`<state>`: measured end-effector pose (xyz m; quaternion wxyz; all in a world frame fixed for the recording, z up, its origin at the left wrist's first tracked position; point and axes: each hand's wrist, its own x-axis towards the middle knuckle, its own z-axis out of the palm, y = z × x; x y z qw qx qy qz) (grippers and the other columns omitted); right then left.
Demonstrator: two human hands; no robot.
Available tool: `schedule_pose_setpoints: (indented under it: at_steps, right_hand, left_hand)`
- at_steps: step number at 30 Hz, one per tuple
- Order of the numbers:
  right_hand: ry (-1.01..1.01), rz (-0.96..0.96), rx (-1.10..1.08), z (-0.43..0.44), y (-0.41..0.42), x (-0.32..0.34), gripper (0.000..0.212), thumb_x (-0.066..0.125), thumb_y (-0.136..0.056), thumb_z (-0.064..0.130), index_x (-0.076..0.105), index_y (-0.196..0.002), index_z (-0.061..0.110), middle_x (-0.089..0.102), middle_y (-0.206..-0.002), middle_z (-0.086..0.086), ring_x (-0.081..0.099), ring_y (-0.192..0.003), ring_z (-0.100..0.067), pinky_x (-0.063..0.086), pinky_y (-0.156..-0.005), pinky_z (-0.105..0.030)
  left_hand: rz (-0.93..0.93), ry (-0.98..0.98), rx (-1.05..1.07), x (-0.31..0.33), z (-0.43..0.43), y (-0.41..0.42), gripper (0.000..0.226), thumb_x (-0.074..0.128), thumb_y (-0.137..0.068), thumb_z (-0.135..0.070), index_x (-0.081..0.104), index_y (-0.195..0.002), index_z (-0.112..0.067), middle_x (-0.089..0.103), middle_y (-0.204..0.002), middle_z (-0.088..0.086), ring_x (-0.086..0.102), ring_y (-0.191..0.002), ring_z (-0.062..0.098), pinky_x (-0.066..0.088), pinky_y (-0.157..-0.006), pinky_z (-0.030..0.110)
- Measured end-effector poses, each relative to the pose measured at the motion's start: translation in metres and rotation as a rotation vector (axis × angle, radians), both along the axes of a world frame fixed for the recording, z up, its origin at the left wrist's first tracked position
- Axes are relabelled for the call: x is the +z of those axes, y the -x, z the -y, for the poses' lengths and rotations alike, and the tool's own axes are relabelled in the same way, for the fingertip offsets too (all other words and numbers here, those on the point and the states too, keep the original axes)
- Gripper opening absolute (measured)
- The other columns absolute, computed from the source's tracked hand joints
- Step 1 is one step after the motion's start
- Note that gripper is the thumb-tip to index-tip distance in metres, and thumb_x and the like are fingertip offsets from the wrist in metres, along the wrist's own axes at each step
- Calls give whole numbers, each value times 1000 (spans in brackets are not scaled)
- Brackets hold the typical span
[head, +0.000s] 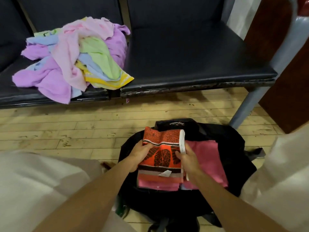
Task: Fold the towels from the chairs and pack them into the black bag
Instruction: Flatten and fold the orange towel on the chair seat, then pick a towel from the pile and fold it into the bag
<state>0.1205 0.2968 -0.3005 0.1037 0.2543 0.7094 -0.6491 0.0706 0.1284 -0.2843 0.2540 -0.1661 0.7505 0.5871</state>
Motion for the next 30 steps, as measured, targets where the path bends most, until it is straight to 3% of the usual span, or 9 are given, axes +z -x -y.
schedule_pose_setpoints:
  at_steps: [4, 6, 8, 10, 12, 17, 20, 24, 30]
  right_hand:
    - [18, 71, -3, 6, -1, -26, 55, 49, -91, -7, 52, -131, 30, 67, -106, 1, 64, -98, -26, 51, -94, -45]
    - [23, 155, -6, 4, 2, -35, 41, 48, -96, 2, 52, -128, 26, 64, -104, 0, 61, -94, -22, 51, -92, -41]
    - [-8, 244, 24, 4, 7, -45, 22, 45, -102, 16, 55, -121, 16, 64, -103, -7, 61, -91, -23, 51, -85, -36]
    - [-40, 285, 78, 4, 12, -59, 25, 41, -103, 19, 60, -110, 3, 66, -103, -23, 64, -86, -30, 51, -75, -38]
    - [-80, 293, 125, 4, 19, -74, 27, 41, -101, 18, 62, -106, 2, 67, -102, -27, 65, -80, -30, 50, -68, -38]
    - [-165, 336, 246, -3, 29, -121, 23, 43, -97, 22, 61, -108, 13, 68, -97, -11, 67, -87, -26, 57, -82, -44]
    - [-175, 336, 271, -3, 35, -109, 25, 41, -98, 12, 65, -104, 8, 70, -98, -15, 67, -92, -31, 55, -82, -41]
    - [-196, 377, 322, -4, 42, -100, 28, 43, -96, 5, 62, -116, -1, 66, -112, -18, 64, -103, -35, 52, -93, -45]
    - [-261, 400, 367, -11, 43, -66, 28, 48, -95, 11, 63, -114, -3, 66, -112, -19, 64, -98, -31, 53, -84, -39]
  left_hand:
    - [83, 106, -134, -29, 7, 6, 18, 59, -91, -38, 58, -107, -31, 66, -107, 1, 64, -97, 19, 49, -93, 36]
    - [103, 148, -196, -44, 8, 6, 30, 58, -91, -42, 58, -117, -28, 65, -114, 0, 63, -103, 19, 47, -98, 38]
    - [90, 181, -235, -56, 10, 7, 37, 56, -93, -40, 54, -128, -25, 62, -122, 0, 60, -110, 21, 45, -101, 41]
    - [72, 229, -242, -64, 12, 9, 39, 52, -96, -36, 50, -132, -23, 59, -125, 1, 57, -114, 24, 43, -102, 42]
    - [56, 290, -243, -74, 15, 12, 39, 50, -97, -35, 47, -134, -22, 58, -127, 4, 55, -116, 27, 43, -102, 43]
    - [16, 374, -218, -95, 16, 19, 47, 53, -96, -32, 43, -138, -13, 57, -130, 11, 55, -118, 32, 43, -101, 45]
    - [-31, 441, -181, -99, 10, 22, 43, 53, -97, -25, 44, -134, -6, 57, -127, 15, 54, -117, 34, 44, -95, 37]
    - [-60, 498, -185, -93, 10, 24, 39, 52, -97, -21, 42, -130, -2, 56, -125, 16, 54, -115, 34, 40, -83, 29]
    - [-4, 638, -530, -56, 17, 33, 44, 50, -96, -30, 39, -129, -2, 55, -124, 16, 56, -109, 30, 45, -82, 32]
